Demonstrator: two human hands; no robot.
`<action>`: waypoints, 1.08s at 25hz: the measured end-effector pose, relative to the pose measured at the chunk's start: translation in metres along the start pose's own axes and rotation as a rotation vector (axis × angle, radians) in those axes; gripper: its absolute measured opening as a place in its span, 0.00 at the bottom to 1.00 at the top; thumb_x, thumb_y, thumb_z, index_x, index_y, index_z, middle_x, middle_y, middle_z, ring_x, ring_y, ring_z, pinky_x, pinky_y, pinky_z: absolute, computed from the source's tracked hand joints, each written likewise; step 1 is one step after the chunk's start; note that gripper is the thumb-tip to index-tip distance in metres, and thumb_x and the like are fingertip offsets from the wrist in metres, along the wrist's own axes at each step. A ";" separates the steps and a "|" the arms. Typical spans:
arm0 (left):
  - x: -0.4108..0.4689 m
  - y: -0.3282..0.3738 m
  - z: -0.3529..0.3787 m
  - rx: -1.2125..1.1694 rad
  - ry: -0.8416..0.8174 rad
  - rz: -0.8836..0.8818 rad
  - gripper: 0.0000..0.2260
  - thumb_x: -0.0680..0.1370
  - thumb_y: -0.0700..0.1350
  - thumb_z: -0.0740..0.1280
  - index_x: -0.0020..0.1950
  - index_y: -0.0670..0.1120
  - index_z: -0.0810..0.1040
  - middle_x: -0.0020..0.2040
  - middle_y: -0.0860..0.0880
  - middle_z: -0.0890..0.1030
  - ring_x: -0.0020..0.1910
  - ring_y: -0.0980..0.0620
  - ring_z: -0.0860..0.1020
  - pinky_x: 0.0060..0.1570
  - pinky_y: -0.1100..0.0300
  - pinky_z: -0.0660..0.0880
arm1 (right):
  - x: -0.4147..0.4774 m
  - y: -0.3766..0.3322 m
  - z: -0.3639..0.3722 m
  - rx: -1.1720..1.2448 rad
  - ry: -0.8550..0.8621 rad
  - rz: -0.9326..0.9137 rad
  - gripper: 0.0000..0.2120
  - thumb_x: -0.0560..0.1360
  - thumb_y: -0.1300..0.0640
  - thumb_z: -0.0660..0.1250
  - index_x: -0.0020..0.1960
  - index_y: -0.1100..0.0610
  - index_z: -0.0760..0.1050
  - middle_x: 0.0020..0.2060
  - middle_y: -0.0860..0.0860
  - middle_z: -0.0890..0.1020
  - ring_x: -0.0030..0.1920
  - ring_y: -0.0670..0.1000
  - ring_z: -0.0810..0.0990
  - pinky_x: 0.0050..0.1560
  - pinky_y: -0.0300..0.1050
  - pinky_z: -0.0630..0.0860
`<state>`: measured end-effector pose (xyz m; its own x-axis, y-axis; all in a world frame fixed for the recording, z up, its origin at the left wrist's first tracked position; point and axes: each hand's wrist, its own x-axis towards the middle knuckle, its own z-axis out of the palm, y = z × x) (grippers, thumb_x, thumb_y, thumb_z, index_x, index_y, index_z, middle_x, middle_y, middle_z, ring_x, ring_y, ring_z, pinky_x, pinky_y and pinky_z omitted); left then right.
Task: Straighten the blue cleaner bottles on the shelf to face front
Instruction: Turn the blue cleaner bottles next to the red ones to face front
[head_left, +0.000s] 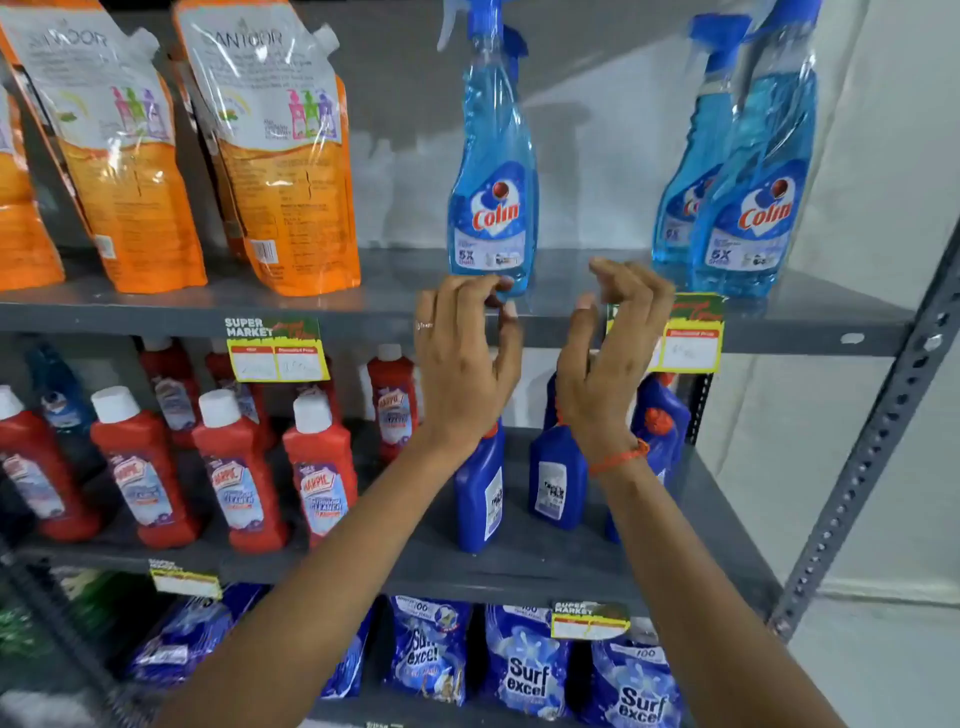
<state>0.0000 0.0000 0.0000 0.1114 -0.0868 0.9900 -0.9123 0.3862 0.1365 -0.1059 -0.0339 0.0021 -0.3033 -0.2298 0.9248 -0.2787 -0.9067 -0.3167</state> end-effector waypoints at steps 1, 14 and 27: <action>-0.016 -0.004 -0.005 -0.057 -0.016 -0.044 0.06 0.76 0.42 0.62 0.52 0.43 0.70 0.46 0.40 0.79 0.46 0.48 0.74 0.47 0.55 0.72 | -0.018 -0.001 0.002 0.046 -0.026 0.010 0.09 0.76 0.63 0.57 0.55 0.61 0.71 0.50 0.56 0.72 0.51 0.51 0.72 0.52 0.39 0.71; -0.171 -0.108 0.036 -0.245 -0.654 -0.888 0.21 0.71 0.48 0.72 0.60 0.43 0.71 0.56 0.43 0.80 0.53 0.45 0.79 0.54 0.50 0.77 | -0.227 0.110 0.027 -0.135 -0.784 0.813 0.30 0.72 0.46 0.50 0.69 0.62 0.61 0.64 0.62 0.72 0.63 0.57 0.71 0.59 0.34 0.61; -0.163 -0.115 0.044 -0.150 -0.746 -0.943 0.19 0.67 0.47 0.75 0.54 0.42 0.77 0.52 0.43 0.83 0.48 0.44 0.82 0.50 0.48 0.79 | -0.236 0.139 0.019 0.016 -0.980 0.949 0.25 0.76 0.43 0.52 0.69 0.54 0.61 0.66 0.53 0.72 0.65 0.51 0.72 0.67 0.53 0.69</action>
<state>0.0690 -0.0709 -0.1785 0.4080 -0.8803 0.2421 -0.5350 -0.0157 0.8447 -0.0558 -0.1119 -0.2559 0.3964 -0.9094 0.1260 -0.3143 -0.2634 -0.9121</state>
